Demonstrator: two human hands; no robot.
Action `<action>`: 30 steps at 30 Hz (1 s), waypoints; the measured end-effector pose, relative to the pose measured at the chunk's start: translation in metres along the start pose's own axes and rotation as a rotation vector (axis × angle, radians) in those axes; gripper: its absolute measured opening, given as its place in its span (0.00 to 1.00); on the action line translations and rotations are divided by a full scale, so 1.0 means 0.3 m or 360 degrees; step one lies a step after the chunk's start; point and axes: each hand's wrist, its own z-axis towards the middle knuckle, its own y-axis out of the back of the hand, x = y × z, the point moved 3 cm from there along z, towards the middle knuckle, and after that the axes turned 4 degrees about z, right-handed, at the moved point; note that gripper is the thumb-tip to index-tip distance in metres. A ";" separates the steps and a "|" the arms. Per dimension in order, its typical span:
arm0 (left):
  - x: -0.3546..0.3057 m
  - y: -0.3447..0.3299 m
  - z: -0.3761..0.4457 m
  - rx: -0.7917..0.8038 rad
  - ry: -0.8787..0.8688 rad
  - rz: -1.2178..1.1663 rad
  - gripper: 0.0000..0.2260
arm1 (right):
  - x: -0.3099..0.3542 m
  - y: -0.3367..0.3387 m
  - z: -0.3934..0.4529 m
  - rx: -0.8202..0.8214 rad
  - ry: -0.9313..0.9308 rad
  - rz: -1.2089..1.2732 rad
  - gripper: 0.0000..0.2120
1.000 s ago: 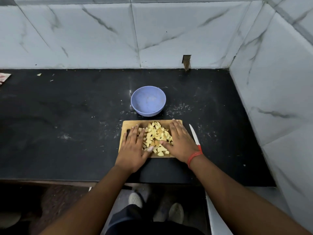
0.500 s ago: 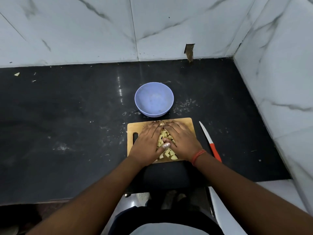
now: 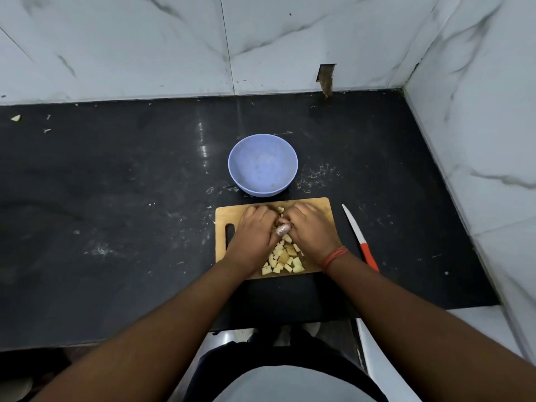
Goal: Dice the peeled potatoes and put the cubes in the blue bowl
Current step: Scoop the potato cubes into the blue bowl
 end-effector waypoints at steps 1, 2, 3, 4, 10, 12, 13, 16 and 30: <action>-0.003 0.009 0.008 0.0001 0.0034 -0.0051 0.18 | -0.001 0.002 0.005 0.0026 -0.0048 0.0044 0.16; -0.006 0.018 0.016 -0.0005 0.0057 -0.0095 0.17 | -0.001 0.005 0.007 0.0035 -0.0089 0.0093 0.16; -0.009 0.026 0.020 -0.0024 0.0068 -0.0132 0.16 | -0.001 0.011 0.007 0.0028 -0.0131 0.0152 0.16; -0.010 0.034 0.022 -0.0049 0.0081 -0.0162 0.15 | -0.001 0.019 0.009 0.0008 -0.0179 0.0216 0.15; -0.029 0.064 0.016 -0.0125 0.0200 -0.0290 0.15 | 0.019 0.087 0.024 -0.0145 -0.0545 0.0658 0.11; -0.046 0.081 0.015 -0.0188 0.0256 -0.0376 0.17 | 0.031 0.101 0.021 -0.0144 -0.0717 0.0859 0.13; -0.059 0.093 0.014 -0.0225 0.0297 -0.0437 0.17 | 0.037 0.106 0.019 -0.0151 -0.0829 0.1014 0.14; -0.106 0.137 0.036 -0.0353 0.0427 -0.0713 0.18 | 0.067 0.121 0.046 -0.0273 -0.1095 0.1661 0.15; 0.013 0.280 0.409 0.0090 0.1319 -0.1318 0.17 | 0.071 0.167 0.533 0.0115 -0.1064 0.0921 0.22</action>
